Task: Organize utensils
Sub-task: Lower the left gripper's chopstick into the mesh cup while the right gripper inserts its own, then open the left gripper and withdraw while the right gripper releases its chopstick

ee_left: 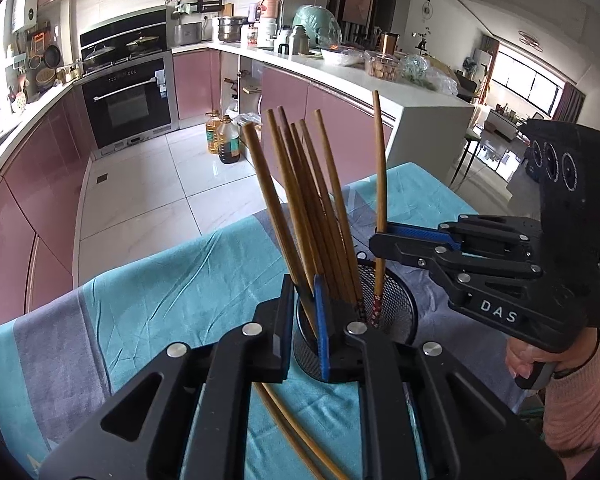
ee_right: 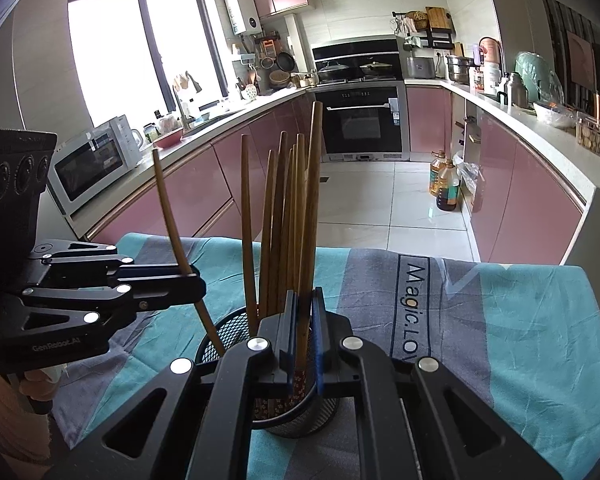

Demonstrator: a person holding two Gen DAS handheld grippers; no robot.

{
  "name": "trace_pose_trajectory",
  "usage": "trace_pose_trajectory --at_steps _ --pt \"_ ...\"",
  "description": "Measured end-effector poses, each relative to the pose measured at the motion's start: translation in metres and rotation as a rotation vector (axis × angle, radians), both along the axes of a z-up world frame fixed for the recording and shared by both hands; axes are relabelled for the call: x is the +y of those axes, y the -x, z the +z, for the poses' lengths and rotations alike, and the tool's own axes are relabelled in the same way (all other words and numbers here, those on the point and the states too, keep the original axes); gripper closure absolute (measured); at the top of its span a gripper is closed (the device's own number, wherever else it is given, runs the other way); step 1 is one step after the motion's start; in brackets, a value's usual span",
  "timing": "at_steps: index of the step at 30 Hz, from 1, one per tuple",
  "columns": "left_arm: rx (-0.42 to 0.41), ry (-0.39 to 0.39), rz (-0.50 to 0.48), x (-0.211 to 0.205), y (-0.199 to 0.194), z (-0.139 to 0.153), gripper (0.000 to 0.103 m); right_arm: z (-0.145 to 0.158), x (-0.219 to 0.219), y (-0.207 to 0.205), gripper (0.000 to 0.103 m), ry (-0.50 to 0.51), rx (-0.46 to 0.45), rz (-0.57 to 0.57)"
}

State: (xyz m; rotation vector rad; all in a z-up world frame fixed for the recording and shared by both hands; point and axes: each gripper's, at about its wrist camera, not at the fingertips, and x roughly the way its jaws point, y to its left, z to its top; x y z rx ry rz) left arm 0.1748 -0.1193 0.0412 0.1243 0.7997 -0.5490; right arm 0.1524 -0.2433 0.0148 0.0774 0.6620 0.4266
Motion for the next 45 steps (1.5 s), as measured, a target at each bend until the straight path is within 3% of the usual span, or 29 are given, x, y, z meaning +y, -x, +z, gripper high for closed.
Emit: trace_pose_trajectory --at_steps 9,11,15,18,27,28,33,37,45 --pt "-0.005 0.013 0.014 0.002 -0.008 -0.007 0.09 -0.006 -0.005 -0.005 0.095 -0.036 0.011 -0.025" --pt "-0.015 0.016 0.019 0.002 -0.006 -0.009 0.082 -0.008 -0.007 -0.005 0.095 -0.047 0.016 -0.026" --pt "-0.03 0.046 0.04 0.011 0.004 -0.011 0.081 -0.008 -0.012 0.003 0.079 -0.066 0.001 -0.022" --pt "-0.074 0.058 0.079 0.022 0.014 -0.01 0.08 -0.005 -0.015 0.012 0.076 -0.076 -0.017 -0.02" --pt "-0.218 0.118 0.194 0.069 0.077 -0.003 0.054 0.002 -0.009 0.063 0.062 -0.11 -0.079 0.082" --pt "-0.229 0.118 0.211 0.074 0.085 -0.005 0.045 0.002 -0.007 0.067 0.06 -0.114 -0.077 0.093" --pt "-0.231 0.089 0.249 0.089 0.113 -0.024 0.027 -0.02 0.014 0.087 0.054 -0.107 -0.027 0.153" --pt "-0.208 0.052 0.312 0.097 0.124 -0.045 0.007 -0.047 0.032 0.093 0.044 -0.073 0.038 0.165" --pt "-0.146 -0.017 0.373 0.113 0.132 -0.083 0.006 -0.082 0.057 0.098 0.042 0.0 0.122 0.147"
